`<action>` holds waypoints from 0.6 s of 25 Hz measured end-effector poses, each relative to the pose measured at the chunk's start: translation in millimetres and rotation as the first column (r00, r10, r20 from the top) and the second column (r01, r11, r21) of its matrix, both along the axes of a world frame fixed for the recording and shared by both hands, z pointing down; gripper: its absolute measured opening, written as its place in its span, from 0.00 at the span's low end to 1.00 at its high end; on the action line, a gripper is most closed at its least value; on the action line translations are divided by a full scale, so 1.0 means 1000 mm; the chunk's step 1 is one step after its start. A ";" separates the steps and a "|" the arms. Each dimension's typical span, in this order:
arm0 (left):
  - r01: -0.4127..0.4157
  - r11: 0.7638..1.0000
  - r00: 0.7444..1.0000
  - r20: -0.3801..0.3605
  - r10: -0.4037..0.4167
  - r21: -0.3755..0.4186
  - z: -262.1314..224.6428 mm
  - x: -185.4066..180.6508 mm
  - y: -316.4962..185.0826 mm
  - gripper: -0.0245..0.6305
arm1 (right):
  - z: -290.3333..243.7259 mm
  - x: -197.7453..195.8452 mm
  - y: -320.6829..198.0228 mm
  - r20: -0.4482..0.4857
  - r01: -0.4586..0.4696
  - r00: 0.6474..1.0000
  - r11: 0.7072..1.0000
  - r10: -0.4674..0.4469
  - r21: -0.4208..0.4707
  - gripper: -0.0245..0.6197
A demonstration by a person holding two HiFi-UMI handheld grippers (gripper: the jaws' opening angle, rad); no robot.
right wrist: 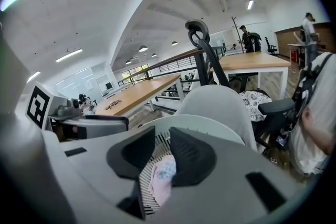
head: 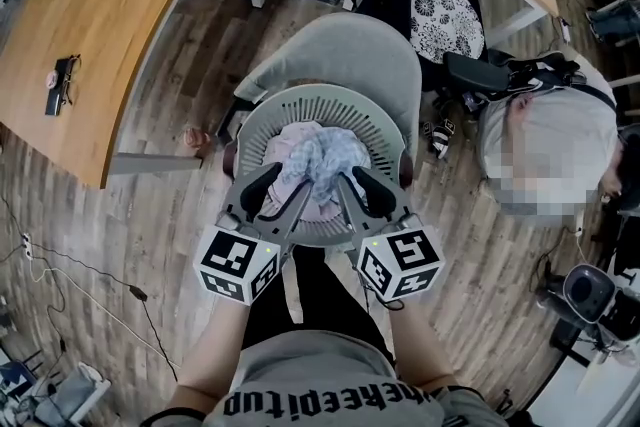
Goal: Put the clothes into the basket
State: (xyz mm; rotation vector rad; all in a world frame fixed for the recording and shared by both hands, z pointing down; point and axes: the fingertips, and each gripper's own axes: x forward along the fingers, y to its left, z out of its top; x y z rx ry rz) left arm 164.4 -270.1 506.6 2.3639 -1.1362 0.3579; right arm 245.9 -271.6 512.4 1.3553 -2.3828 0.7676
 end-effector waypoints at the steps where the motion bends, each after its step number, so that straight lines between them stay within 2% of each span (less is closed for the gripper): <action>1: -0.008 1.000 1.000 0.004 0.008 0.008 -0.002 0.001 0.002 0.31 | -0.002 -0.001 0.001 0.003 0.003 1.000 1.000 -0.003 0.004 0.17; 4: -0.032 0.999 0.999 0.016 0.032 0.028 -0.007 0.004 0.005 0.19 | -0.008 -0.003 0.003 0.003 0.010 1.000 1.000 -0.010 0.023 0.09; 7: -0.052 0.997 0.998 0.021 0.051 0.048 -0.014 0.006 0.005 0.12 | -0.015 -0.007 0.005 0.004 0.016 1.000 0.999 -0.016 0.043 0.06; 11: -0.088 0.993 0.996 0.018 0.087 0.074 -0.025 0.007 0.008 0.06 | -0.023 -0.013 0.009 0.004 0.025 1.000 0.998 -0.025 0.057 0.05; 15: -0.128 0.987 0.992 0.005 0.128 0.092 -0.035 0.005 0.010 0.06 | -0.034 -0.022 0.014 -0.001 0.016 1.000 0.997 -0.016 0.077 0.05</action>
